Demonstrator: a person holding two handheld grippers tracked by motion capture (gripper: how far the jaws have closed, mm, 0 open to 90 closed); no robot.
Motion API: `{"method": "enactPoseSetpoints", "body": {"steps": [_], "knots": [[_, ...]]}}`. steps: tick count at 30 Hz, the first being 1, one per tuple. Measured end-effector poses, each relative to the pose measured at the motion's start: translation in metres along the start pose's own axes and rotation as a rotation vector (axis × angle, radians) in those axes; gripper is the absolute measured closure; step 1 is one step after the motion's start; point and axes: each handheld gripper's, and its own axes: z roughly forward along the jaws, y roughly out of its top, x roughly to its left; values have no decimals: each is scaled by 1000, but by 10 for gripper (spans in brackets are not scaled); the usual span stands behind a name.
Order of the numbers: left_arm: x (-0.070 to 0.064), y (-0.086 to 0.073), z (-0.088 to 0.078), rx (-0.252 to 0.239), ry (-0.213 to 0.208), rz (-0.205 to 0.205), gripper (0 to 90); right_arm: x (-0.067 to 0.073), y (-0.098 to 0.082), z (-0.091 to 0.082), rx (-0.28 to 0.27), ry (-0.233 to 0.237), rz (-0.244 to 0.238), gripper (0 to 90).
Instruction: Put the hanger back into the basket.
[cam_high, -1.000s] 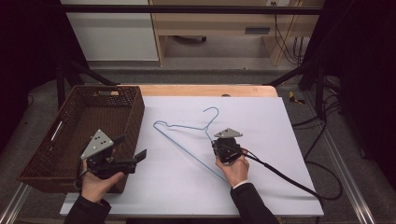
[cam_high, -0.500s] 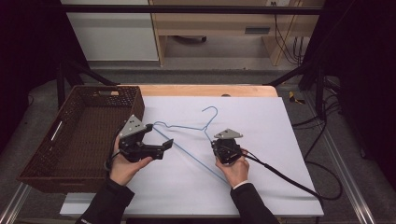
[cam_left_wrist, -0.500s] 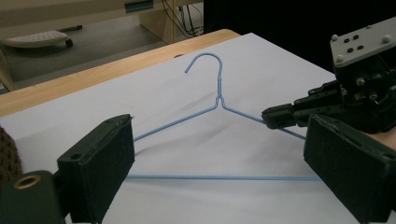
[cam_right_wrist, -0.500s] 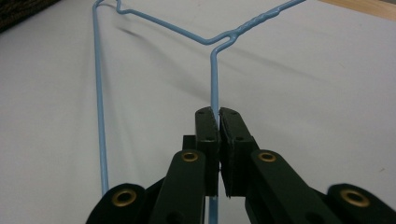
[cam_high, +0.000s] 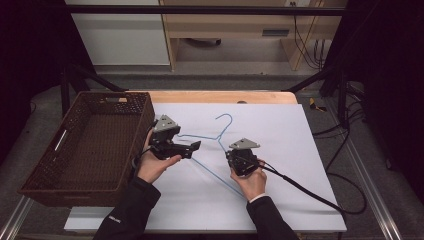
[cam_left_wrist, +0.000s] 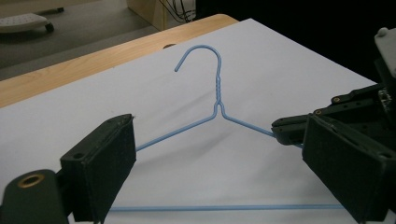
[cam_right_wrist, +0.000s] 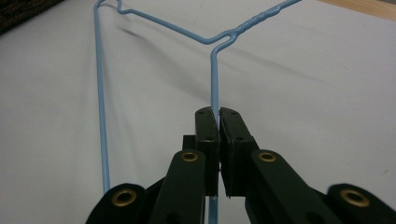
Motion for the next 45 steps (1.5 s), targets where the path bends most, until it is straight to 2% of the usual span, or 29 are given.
{"method": "enactPoseSetpoints", "body": {"steps": [3, 10, 19, 20, 26, 29, 30, 32, 38, 43, 45], "knots": [[0, 3, 11, 14, -11, 17, 96, 0, 0, 0, 0, 2, 2, 876], [2, 11, 32, 32, -31, 26, 116, 0, 0, -1, -6, 6, -7, 875], [5, 13, 63, 78, -37, 33, 167, 1, 0, -2, -9, 15, -7, 875], [5, 14, 66, 81, -36, 33, 173, 2, 0, -2, -6, 16, 4, 875], [3, 16, 88, 102, -44, 38, 224, 1, 0, -2, -15, 15, -12, 875], [0, 17, 97, 122, -56, 45, 263, 1, 0, -3, -15, 19, -9, 875], [-1, 18, 99, 129, -59, 50, 281, 0, 0, -3, -22, 18, -30, 875], [-3, 20, 105, 134, -62, 53, 316, 0, 0, -3, -20, 18, -25, 875], [-3, 21, 122, 162, -66, 36, 437, 1, 0, -4, -21, 15, -26, 875], [-3, 20, 131, 162, -73, 9, 557, 0, 0, -4, -24, 19, -32, 875], [-2, 20, 133, 172, -74, 19, 611, 1, 0, -5, -22, 23, -21, 875]]}}
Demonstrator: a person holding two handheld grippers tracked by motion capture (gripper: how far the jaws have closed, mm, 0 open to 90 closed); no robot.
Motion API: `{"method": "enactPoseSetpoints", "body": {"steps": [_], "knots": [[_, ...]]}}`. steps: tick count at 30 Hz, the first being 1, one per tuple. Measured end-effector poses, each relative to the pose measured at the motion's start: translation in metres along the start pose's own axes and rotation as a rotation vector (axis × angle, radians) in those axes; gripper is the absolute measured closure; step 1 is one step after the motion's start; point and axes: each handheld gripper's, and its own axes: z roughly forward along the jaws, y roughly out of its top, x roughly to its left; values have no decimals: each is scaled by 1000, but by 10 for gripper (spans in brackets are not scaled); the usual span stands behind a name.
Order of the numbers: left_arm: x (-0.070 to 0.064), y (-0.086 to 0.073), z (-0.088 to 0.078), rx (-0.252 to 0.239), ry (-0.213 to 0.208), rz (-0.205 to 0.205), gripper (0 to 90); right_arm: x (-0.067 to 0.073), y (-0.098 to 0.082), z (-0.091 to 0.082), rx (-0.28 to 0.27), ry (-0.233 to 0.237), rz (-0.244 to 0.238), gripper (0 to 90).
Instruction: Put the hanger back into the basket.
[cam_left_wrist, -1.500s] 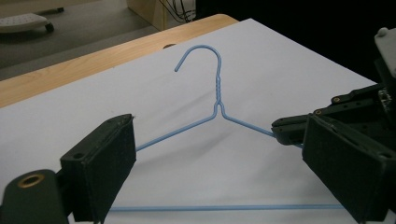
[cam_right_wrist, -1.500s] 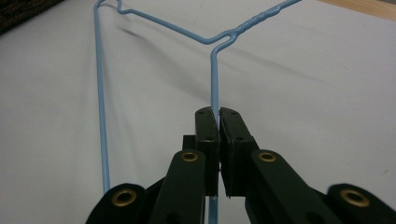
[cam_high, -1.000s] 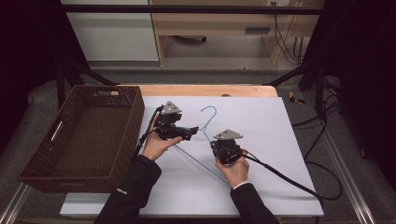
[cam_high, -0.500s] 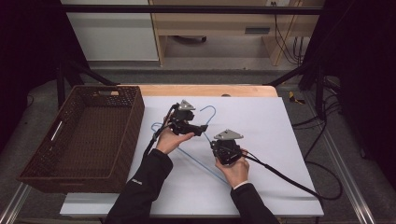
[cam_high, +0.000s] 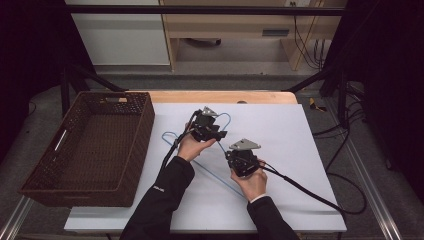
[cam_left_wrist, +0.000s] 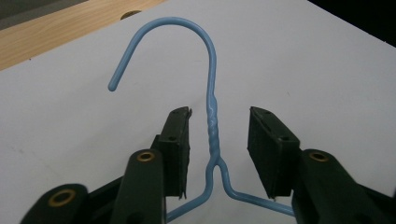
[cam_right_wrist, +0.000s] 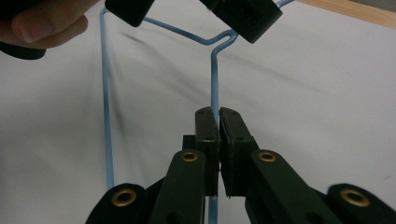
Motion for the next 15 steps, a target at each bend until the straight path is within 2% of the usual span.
{"method": "enactPoseSetpoints", "body": {"steps": [2, 6, 9, 11, 15], "knots": [[0, 0, 2, 5, 1, 3, 638, 0, 0, 0, -3, 1, -1, 875], [0, 0, 5, -2, -9, -24, 729, 1, -1, 0, -5, 7, -6, 875], [0, -1, 6, 17, 2, -23, 782, 2, 0, -1, -4, 14, -6, 875], [-1, -1, 6, 12, 14, -34, 831, 1, -1, -2, -9, 14, -18, 875], [-2, 0, 3, 6, 16, -47, 848, 2, -1, -3, -13, 18, -7, 874]]}}
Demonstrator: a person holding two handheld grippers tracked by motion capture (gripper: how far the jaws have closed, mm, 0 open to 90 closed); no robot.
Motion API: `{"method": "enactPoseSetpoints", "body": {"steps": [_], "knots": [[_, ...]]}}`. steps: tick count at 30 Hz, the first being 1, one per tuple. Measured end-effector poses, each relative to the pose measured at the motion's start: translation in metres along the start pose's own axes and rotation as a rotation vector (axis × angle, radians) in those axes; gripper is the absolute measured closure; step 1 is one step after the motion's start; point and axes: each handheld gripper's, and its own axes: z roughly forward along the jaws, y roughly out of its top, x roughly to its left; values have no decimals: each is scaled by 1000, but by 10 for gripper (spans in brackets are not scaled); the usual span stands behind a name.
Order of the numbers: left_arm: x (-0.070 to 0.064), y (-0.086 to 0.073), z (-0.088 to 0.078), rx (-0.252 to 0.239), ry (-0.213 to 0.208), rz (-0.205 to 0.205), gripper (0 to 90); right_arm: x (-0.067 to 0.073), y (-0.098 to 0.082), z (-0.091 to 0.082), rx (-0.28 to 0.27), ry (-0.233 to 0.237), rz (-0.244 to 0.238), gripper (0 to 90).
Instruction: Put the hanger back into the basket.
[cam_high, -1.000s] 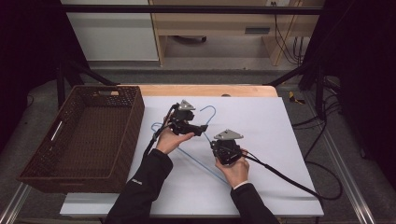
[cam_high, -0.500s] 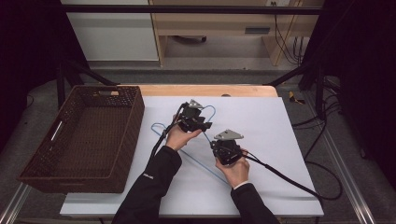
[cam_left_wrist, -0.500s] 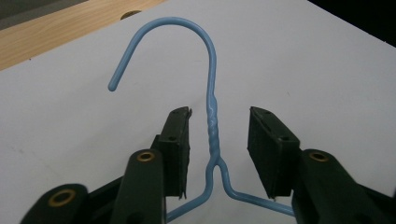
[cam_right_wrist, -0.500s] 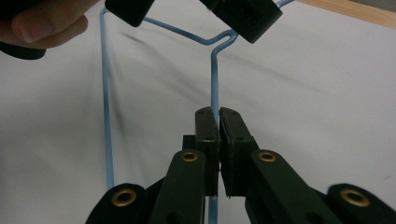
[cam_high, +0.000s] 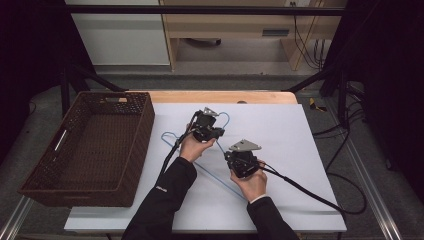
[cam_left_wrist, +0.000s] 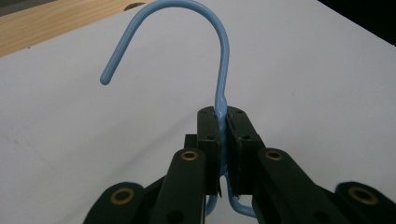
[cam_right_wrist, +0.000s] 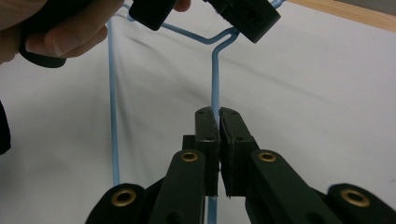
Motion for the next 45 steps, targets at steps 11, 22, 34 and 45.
{"method": "enactPoseSetpoints", "body": {"steps": [11, 22, 34, 45], "knots": [[-12, -5, -17, -40, 14, 36, 857, 2, 0, -7, 17, 29, 12, 866], [-23, -14, -37, -82, 0, 87, 857, -2, 5, -6, 56, 109, 28, 670], [-34, -13, -50, -101, 12, 116, 857, 3, 9, -3, 95, 145, 54, 871], [-33, -11, -91, -152, 49, 154, 608, -2, 15, -11, 102, 134, 29, 877]]}}
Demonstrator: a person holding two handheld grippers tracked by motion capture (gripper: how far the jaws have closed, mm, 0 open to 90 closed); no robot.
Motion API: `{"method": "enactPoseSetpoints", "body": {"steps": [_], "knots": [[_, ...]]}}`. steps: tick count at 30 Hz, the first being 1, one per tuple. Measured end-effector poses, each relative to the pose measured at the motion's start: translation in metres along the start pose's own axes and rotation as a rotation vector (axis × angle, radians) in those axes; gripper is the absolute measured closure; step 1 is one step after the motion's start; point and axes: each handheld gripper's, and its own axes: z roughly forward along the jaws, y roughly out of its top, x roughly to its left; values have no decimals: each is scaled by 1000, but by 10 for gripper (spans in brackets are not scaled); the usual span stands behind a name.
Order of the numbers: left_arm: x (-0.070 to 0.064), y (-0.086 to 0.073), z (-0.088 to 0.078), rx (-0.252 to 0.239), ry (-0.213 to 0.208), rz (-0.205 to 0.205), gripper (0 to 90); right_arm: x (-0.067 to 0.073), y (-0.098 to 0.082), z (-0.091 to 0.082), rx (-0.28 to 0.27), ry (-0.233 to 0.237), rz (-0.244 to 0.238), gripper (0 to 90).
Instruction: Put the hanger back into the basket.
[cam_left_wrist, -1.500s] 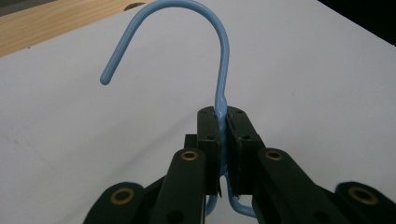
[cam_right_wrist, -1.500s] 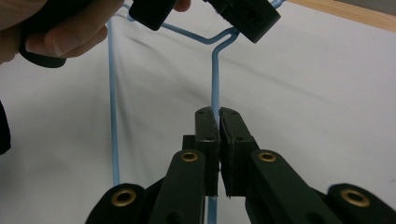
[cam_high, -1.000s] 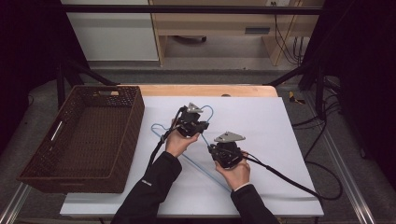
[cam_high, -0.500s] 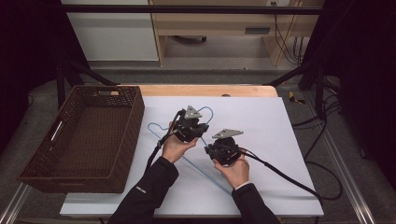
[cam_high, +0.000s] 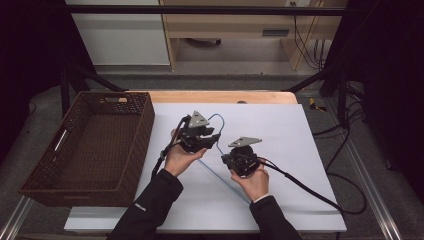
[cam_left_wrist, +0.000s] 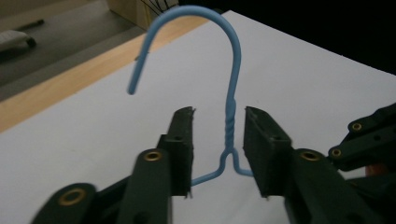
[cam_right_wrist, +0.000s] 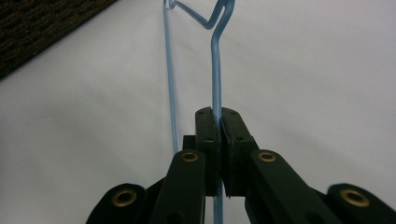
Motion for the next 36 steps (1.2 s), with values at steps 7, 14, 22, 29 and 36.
{"method": "enactPoseSetpoints", "body": {"steps": [7, 14, 22, 29, 36], "knots": [[9, -6, -50, -21, 70, 55, 375, -9, 7, -14, -9, 43, -39, 878], [4, -24, -78, 1, 83, 134, 288, -12, 11, -33, -18, 125, -77, 878], [-10, -49, -82, 57, 58, 214, 238, -8, 8, -51, -6, 204, -142, 877], [-18, -65, -69, 107, 37, 261, 229, 1, 1, -56, 16, 281, -176, 877], [-28, -72, -58, 116, 55, 324, 373, 8, -4, -54, 50, 314, -188, 877]]}}
